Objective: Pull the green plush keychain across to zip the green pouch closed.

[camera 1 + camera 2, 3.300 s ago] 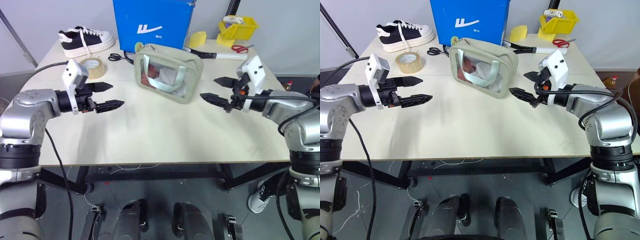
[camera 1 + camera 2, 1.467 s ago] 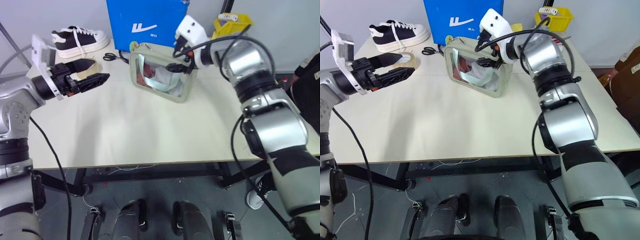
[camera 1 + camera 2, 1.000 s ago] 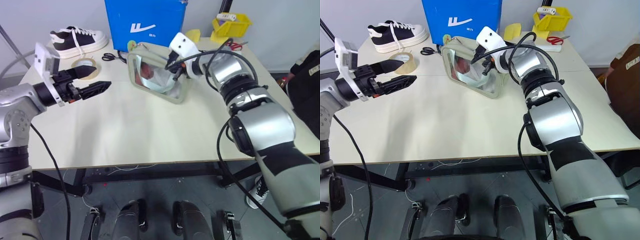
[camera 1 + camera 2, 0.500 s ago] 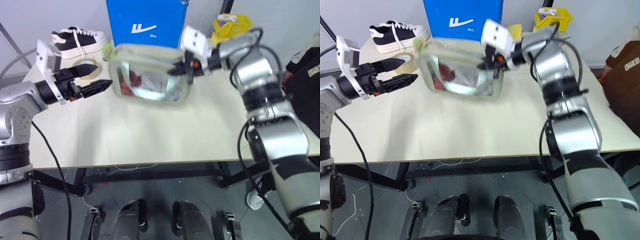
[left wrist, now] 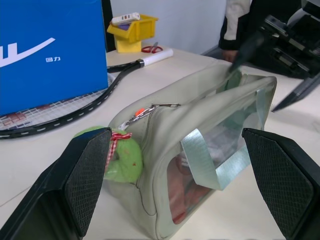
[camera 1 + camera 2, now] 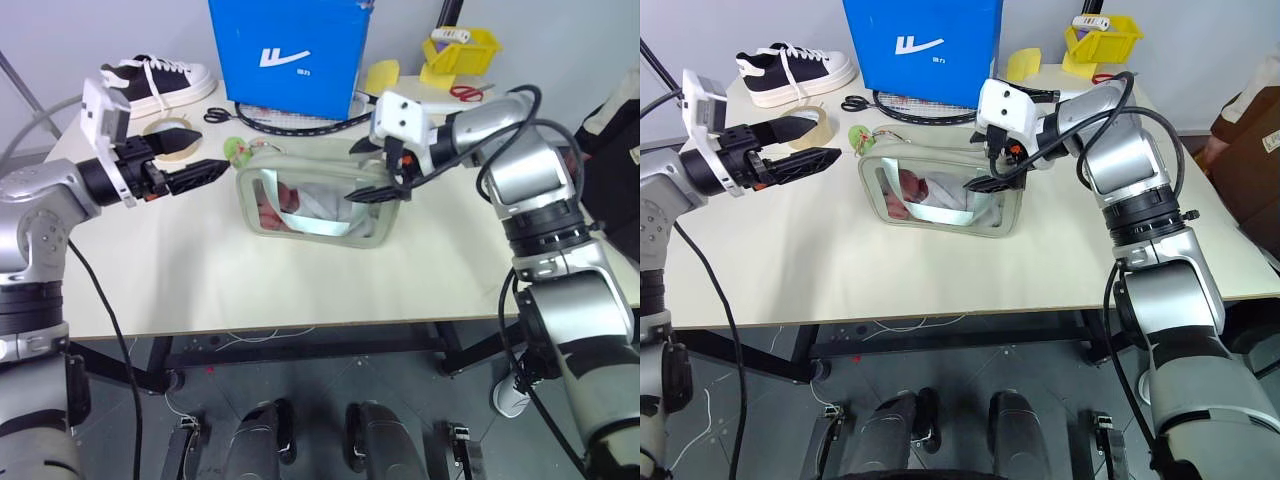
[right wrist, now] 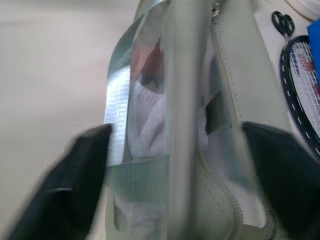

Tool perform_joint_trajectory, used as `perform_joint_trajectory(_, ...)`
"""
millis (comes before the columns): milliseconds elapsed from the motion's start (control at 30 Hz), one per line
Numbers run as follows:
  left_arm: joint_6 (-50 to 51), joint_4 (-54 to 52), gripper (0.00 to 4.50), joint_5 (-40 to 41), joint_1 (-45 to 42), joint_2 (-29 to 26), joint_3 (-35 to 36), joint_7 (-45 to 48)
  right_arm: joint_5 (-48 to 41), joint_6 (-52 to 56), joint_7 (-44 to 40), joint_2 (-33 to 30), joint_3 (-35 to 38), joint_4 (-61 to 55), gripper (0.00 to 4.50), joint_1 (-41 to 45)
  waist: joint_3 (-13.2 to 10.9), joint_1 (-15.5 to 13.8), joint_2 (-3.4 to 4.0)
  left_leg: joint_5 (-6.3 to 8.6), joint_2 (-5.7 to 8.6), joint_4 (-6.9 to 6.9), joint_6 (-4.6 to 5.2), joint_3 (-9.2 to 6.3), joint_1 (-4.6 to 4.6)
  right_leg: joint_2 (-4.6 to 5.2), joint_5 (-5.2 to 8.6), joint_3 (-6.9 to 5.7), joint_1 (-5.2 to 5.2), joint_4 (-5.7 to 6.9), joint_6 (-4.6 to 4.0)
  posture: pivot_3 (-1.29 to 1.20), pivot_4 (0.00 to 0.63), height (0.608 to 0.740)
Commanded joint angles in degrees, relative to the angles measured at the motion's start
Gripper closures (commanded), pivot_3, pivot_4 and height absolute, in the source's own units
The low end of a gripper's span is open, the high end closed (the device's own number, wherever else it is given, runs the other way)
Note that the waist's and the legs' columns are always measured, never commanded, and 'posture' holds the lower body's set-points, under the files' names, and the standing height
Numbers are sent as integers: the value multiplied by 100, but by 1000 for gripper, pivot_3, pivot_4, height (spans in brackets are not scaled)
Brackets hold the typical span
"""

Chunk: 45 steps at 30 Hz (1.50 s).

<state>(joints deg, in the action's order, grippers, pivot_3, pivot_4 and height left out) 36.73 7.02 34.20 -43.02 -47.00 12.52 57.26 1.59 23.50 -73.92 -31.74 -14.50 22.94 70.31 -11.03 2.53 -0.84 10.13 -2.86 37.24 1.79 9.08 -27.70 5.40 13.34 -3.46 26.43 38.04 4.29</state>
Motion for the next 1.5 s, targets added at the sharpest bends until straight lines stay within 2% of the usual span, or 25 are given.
perform_joint_trajectory(33,-131,-10,0,-40,-165,-88,98,15,-59,91,167,306,-18,-64,63,442,0,14,0,0,-1,0,0,0,1,-1,0,1,0,1,0,0,150,716)
perform_joint_trajectory(167,-143,-37,0,-39,-133,-66,88,-3,198,416,442,697,-291,560,63,759,0,6,-1,-1,-4,-2,-2,0,2,-5,0,0,-1,2,0,0,150,716)
perform_joint_trajectory(233,-131,-75,0,-27,-97,-73,102,-11,325,348,552,800,-410,869,861,876,1,-21,-2,-1,0,-1,-3,1,0,-2,0,-1,-1,2,0,0,150,716)
perform_joint_trajectory(367,-70,-202,0,7,46,-121,197,-65,291,289,524,902,-416,1097,2769,1047,1,-25,-2,0,7,0,-3,1,-6,6,1,-2,0,0,-2,0,150,716)
perform_joint_trajectory(400,-53,-233,0,23,82,-123,221,-80,248,283,496,915,-389,1082,3384,1058,1,-15,-2,0,7,0,-3,1,-7,7,1,-1,2,0,-2,0,150,716)
perform_joint_trajectory(433,-34,-265,0,39,105,-125,237,-95,222,283,476,918,-372,1069,3756,1065,1,-6,-2,0,7,-1,-3,1,-7,7,1,-1,3,0,-2,0,150,716)
perform_joint_trajectory(467,-19,-326,0,71,159,-120,258,-101,130,300,392,906,-323,970,4415,1027,1,1,-2,0,5,-2,-3,0,-6,5,0,-1,3,0,-1,0,150,716)
perform_joint_trajectory(500,-11,-383,0,100,213,-117,275,-102,44,322,309,882,-285,856,4469,982,1,3,-2,0,4,-3,-3,1,-5,4,0,-1,3,0,-1,0,150,716)
perform_joint_trajectory(733,-31,-447,0,162,311,-157,319,-80,-394,623,-297,468,-220,-332,4469,505,1,-13,-2,-1,2,-4,-3,-1,-6,0,0,-2,4,0,0,0,150,716)
perform_joint_trajectory(1100,-97,-279,0,53,118,-137,183,5,-465,1358,54,467,-312,-1246,4469,119,1,-7,-3,0,2,-3,-3,-2,-4,6,0,-1,4,0,-1,0,150,716)
perform_joint_trajectory(1233,-127,-237,0,0,87,-119,146,57,-528,1682,146,384,-337,-1600,2998,-38,1,-10,-3,0,2,-3,-3,-3,-4,8,0,-2,4,0,-2,0,150,716)
perform_joint_trajectory(1333,-146,-188,0,-18,62,-112,107,105,-727,1984,143,159,-128,-1920,1348,-66,1,-20,-3,0,3,-3,-3,-3,-4,10,1,-2,3,0,-3,0,150,716)
perform_joint_trajectory(1400,-162,-162,0,-23,53,-112,75,135,-859,2069,112,-74,32,-2043,435,-43,1,-25,-3,0,4,-2,-2,-4,-6,15,2,-2,3,-1,-6,0,150,716)
perform_joint_trajectory(1500,-215,-104,0,-58,72,-128,47,207,-990,2090,23,-599,203,-2269,435,-190,2,-42,-3,2,5,-2,0,-5,-5,18,11,-2,2,-3,-21,0,150,716)
